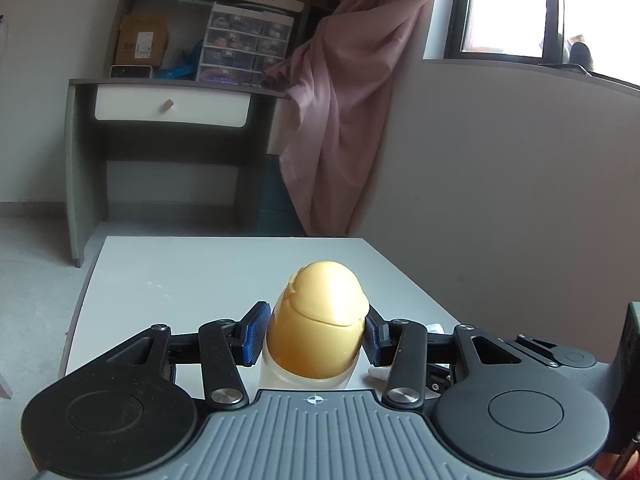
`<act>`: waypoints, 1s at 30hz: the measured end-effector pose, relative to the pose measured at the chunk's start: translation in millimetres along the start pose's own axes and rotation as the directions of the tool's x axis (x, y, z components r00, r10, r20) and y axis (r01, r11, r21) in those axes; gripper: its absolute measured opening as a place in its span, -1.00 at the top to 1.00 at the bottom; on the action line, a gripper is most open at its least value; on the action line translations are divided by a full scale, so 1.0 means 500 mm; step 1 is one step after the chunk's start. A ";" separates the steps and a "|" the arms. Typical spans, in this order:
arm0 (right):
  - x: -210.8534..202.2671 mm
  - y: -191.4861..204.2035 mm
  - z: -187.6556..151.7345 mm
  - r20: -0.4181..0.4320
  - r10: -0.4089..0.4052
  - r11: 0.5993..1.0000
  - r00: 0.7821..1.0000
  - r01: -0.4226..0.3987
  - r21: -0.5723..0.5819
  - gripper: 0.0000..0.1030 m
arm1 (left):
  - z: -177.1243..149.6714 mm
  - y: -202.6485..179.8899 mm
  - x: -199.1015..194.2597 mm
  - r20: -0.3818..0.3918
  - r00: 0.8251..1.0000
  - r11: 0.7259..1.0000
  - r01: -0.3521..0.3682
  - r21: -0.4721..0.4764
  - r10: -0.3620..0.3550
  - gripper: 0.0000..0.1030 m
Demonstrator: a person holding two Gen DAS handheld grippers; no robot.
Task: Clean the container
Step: 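Reach the right gripper to the white cloth and pinch it, then lift the cloth with the right gripper while the left gripper raises the bottle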
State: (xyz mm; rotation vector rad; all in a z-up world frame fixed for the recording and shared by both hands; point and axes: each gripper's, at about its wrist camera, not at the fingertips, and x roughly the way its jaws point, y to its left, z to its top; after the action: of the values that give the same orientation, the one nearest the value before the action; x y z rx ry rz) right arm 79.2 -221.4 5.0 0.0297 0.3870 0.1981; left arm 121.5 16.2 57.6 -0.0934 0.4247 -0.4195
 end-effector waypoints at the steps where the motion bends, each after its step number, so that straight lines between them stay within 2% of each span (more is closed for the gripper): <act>1: 0.003 0.001 0.000 0.000 0.003 1.000 1.000 -0.003 0.000 -0.18 | 0.001 0.001 0.000 -0.001 1.000 1.000 0.001 0.001 -0.001 0.08; 4: 0.011 0.002 0.000 -0.001 0.010 1.000 1.000 -0.010 0.001 -0.15 | 0.005 0.005 0.002 -0.004 1.000 1.000 0.003 -0.001 -0.003 0.08; 7: 0.025 0.001 -0.002 -0.019 0.006 1.000 1.000 -0.005 0.005 0.07 | 0.010 0.009 0.003 -0.003 1.000 1.000 0.001 -0.001 -0.001 0.08; 8: 0.029 -0.001 -0.003 -0.024 0.010 1.000 1.000 -0.009 0.012 0.22 | 0.011 0.010 0.003 -0.003 1.000 1.000 0.000 -0.002 0.000 0.08; 9: 0.031 -0.004 -0.004 -0.028 0.017 1.000 0.999 -0.016 0.024 0.51 | 0.009 0.005 0.007 -0.002 1.000 1.000 -0.002 -0.003 0.002 0.08; 11: 0.031 -0.010 -0.008 -0.027 0.027 0.999 0.999 -0.026 0.044 0.70 | 0.006 -0.001 0.011 -0.001 1.000 1.000 -0.004 -0.004 0.004 0.08; 12: 0.026 -0.011 -0.009 -0.019 0.032 0.998 0.999 -0.031 0.050 0.78 | 0.010 -0.034 0.031 0.007 1.000 1.000 -0.017 -0.013 0.017 0.08; 13: 0.019 -0.011 -0.011 -0.010 0.038 0.998 0.999 -0.038 0.054 0.79 | 0.000 -0.065 0.052 0.014 0.999 0.999 -0.031 -0.016 0.031 0.08; 18: -0.019 -0.009 -0.010 0.032 0.077 0.995 0.996 -0.080 0.067 0.81 | 0.006 -0.066 0.057 0.008 0.999 0.999 -0.037 -0.019 0.037 0.08; 21: -0.046 -0.006 -0.010 0.068 0.136 0.985 0.988 -0.143 0.096 0.81 | 0.007 -0.061 0.058 0.004 0.999 0.999 -0.037 -0.022 0.037 0.08; 26: -0.081 0.019 -0.021 0.127 0.269 0.950 0.955 -0.285 0.129 0.81 | 0.010 -0.055 0.059 -0.004 0.999 0.999 -0.041 -0.026 0.040 0.08; 30: -0.096 0.043 -0.024 0.167 0.356 0.918 0.920 -0.377 0.122 0.81 | 0.019 -0.068 0.063 -0.013 0.999 0.999 -0.045 -0.018 0.045 0.08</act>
State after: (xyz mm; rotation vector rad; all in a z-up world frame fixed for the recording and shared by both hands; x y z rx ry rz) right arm 27.1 -210.0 13.1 0.2679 0.2507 0.5363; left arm 138.6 -27.6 60.2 -0.0991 0.4419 -0.3722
